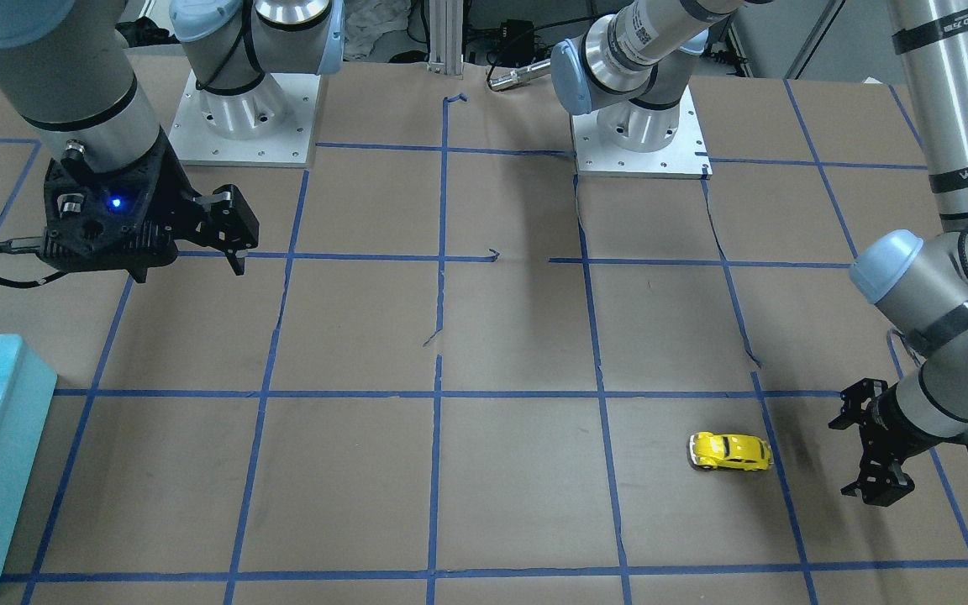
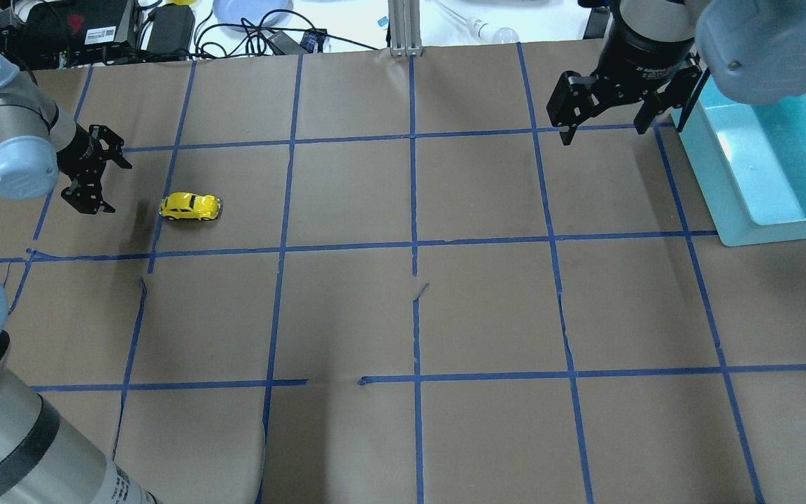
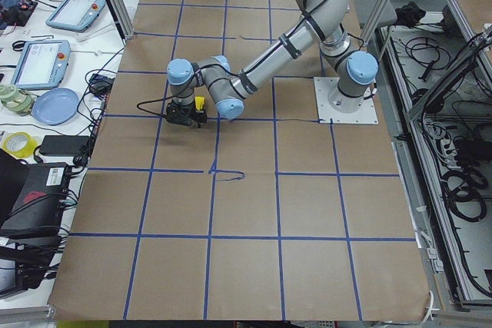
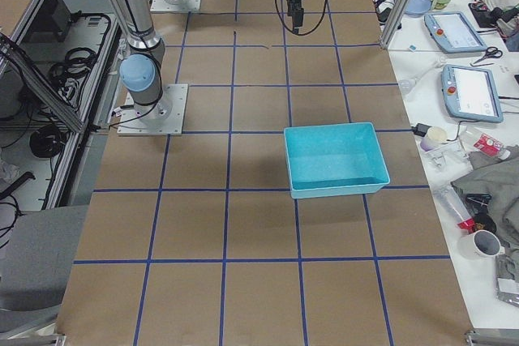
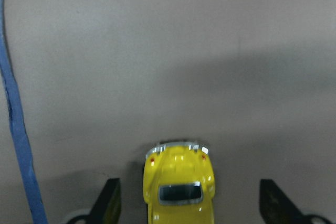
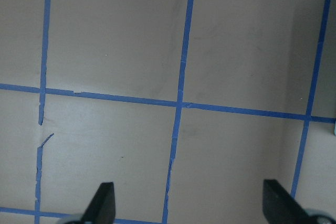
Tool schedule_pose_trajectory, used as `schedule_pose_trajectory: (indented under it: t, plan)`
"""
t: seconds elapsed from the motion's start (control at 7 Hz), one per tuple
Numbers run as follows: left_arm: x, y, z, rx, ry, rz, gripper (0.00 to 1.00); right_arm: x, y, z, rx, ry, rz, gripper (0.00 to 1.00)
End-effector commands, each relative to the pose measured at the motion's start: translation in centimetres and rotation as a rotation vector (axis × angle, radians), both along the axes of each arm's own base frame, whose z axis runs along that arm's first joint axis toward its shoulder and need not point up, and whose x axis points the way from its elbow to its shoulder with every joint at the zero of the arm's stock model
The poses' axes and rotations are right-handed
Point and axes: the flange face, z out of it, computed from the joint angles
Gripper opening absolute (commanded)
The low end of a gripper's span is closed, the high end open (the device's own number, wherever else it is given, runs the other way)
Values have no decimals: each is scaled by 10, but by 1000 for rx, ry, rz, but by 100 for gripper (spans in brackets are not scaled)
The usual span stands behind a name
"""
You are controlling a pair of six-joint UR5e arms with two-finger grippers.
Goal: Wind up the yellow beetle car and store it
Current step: 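Let the released car roll away from the left gripper toward the table center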
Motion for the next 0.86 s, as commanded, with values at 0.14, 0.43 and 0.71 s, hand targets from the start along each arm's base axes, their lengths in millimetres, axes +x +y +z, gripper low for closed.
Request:
schedule_pose_trajectory:
  t: [0.14,0.43,0.71]
  plan:
    - [-66,-5,40,-37,-30,-116,100,-1,0,1,-2,3,2,100]
    - [-96,9,74,9,-21,-296,100,-3,0,2,-3,14,0,100]
    - [-112,18,147,48,-109,-641,100,-3,-1,1,-3,14,-1,100]
